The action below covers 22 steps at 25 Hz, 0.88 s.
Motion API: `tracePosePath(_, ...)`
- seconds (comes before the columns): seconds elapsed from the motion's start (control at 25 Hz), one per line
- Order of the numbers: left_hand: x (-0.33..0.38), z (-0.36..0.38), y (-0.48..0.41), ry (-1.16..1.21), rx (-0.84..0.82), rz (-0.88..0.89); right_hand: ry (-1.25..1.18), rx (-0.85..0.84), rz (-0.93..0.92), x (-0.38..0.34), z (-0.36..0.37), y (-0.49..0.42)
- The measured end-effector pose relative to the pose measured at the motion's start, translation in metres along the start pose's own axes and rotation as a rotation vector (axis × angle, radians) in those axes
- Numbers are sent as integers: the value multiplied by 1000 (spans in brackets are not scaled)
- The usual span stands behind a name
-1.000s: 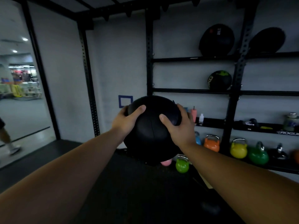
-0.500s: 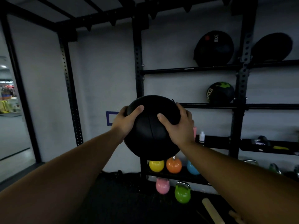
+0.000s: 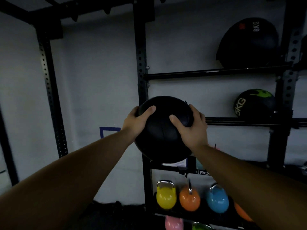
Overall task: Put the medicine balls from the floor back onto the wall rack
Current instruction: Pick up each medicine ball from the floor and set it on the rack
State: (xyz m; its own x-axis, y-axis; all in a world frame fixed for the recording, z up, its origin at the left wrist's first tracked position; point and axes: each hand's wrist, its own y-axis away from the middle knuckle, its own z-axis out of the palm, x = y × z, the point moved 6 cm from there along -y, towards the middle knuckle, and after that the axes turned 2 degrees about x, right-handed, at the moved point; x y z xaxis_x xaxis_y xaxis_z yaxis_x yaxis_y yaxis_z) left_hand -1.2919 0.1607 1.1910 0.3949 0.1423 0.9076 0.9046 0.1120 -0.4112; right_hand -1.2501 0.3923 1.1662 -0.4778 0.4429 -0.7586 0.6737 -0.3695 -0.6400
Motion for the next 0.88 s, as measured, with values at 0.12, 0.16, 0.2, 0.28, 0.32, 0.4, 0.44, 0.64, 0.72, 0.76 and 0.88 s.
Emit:
tracePosePath(0.12, -12, 18, -72, -21, -36, 22, 10, 26, -18, 21, 30, -54)
tracePosePath(0.16, -17, 25, -96, -21, -43, 28, 13, 33, -30, 30, 41, -73)
tracePosePath(0.2, -24, 32, -121, -14, -39, 33, 22, 35, -44, 39, 52, -95)
tracePosePath(0.28, -40, 47, -171, 7, -34, 46, 38, 31, -68, 60, 73, -139)
tracePosePath(0.32, -49, 56, -197, 17, -35, 49, 42, 30, -81, 73, 83, -161)
tracePosePath(0.4, -65, 76, -241, 9, -40, 58, 52, 36, -97, 101, 102, -203)
tracePosePath(0.44, -74, 88, -268, 2, -36, 69, 45, 38, -95, 120, 114, -228)
tracePosePath(0.64, -130, 140, -422, -99, -22, 25, -24, 25, -57, 224, 192, -360)
tracePosePath(0.72, -163, 163, -460, -275, -66, 101, 4, -26, -78, 258, 226, -394)
tracePosePath(0.76, -181, 173, -477, -370, -70, 160, 47, -43, -102, 270, 246, -412)
tracePosePath(0.88, -219, 177, -521, -458, 10, 281, 168, -119, -216, 280, 301, -466)
